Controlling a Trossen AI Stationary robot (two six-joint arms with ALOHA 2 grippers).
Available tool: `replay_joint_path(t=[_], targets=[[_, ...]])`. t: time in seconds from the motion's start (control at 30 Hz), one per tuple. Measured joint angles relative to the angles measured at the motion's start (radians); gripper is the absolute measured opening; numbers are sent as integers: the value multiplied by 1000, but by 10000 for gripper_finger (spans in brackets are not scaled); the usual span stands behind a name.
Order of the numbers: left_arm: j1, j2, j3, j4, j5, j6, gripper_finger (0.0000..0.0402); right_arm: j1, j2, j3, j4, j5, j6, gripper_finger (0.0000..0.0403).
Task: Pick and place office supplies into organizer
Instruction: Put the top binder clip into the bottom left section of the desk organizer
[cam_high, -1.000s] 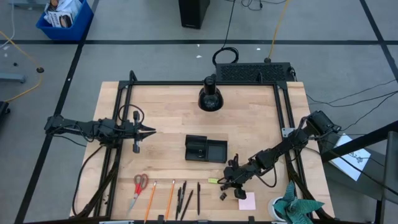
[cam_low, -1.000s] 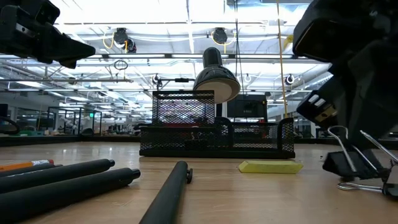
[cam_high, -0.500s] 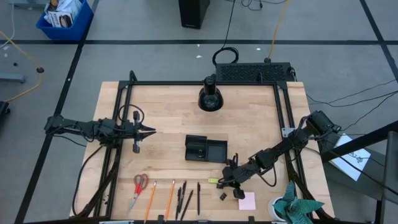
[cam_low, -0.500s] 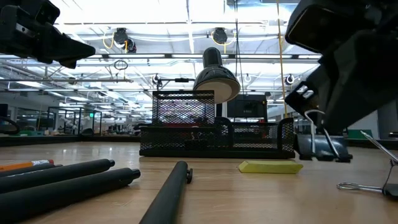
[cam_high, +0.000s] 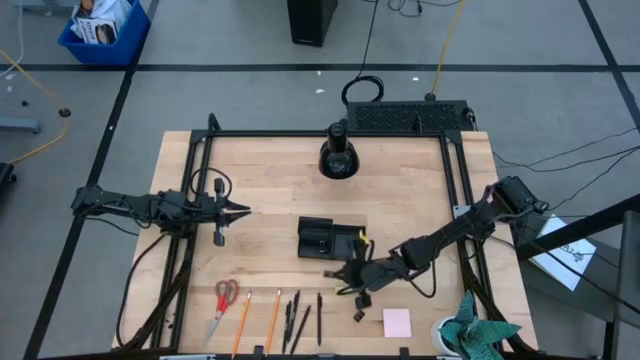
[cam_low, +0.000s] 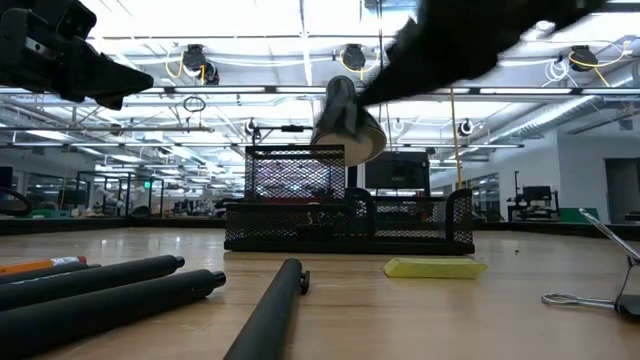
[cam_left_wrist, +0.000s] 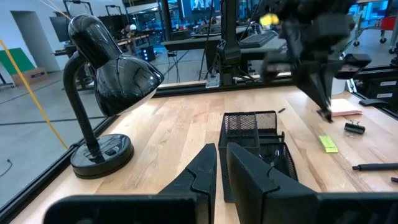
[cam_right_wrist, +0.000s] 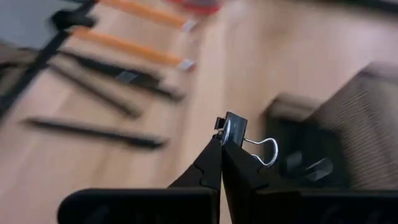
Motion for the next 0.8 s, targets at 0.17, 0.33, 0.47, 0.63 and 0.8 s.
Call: replay_joint_path(t=[0.17,0.33,0.47,0.63,0.8], targets=[[0,0,0,0,0,0,47,-37,2,21,32,83,-99,0],[0,0,0,1,0,1,47,-82,60,22,95,9,-89,0],[0,0,0,2,0,23,47,-101,111,22,151,10,-122,0],[0,0,0,1,0,23,47,-116,128,22,173,72,-165,0],[0,0,0,1,0,23,47,-132,127,22,156,79,-181,0]])
